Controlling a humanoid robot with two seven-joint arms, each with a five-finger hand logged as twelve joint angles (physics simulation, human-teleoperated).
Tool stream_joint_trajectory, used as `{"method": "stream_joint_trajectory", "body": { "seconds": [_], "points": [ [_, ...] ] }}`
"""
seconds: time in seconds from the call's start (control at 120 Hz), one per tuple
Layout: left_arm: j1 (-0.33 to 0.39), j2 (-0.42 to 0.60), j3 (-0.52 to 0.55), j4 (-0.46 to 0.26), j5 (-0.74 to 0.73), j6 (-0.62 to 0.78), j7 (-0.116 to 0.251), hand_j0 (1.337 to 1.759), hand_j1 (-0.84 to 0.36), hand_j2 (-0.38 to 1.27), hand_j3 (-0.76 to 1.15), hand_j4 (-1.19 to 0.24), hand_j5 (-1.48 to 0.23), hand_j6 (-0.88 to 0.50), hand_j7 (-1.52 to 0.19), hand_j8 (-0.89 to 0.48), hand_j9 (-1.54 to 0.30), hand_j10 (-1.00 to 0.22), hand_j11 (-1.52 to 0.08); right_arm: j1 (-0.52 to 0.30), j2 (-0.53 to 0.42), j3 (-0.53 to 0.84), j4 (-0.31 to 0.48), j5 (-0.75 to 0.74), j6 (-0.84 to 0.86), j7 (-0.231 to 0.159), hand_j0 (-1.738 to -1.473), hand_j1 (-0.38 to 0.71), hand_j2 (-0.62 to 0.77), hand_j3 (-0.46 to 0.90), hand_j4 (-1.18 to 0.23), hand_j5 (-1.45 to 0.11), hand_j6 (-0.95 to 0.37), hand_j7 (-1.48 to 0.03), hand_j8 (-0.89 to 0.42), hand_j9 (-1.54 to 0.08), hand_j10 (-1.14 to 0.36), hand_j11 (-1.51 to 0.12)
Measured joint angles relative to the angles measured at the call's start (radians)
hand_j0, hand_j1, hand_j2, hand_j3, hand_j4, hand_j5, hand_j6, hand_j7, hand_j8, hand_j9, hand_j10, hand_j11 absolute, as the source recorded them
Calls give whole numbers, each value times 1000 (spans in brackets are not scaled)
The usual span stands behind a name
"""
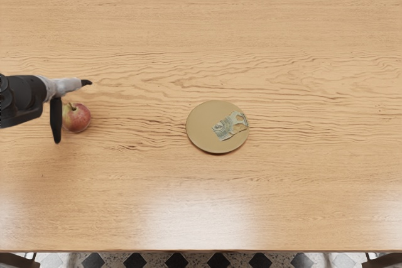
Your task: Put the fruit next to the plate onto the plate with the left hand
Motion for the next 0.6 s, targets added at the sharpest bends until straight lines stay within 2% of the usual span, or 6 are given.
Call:
{"method": "stream_joint_trajectory", "body": {
  "seconds": [0.192,0.6],
  "points": [
    [-1,-40,22,48,35,45,0,1658,349,2,0,-5,-1,-7,-1,-6,0,-4,0,-1,0,0,0,0,0,0,-1658,-333,-3,0,-13,-17,-13,-17,-13,-17,-13,-17],
    [-1,-75,55,58,42,56,0,1658,341,4,0,-13,-11,-14,-11,-14,-11,-12,-10,-1,0,0,0,0,0,0,-1658,-333,-3,0,-13,-17,-13,-17,-13,-17,-13,-17]
  ]
}}
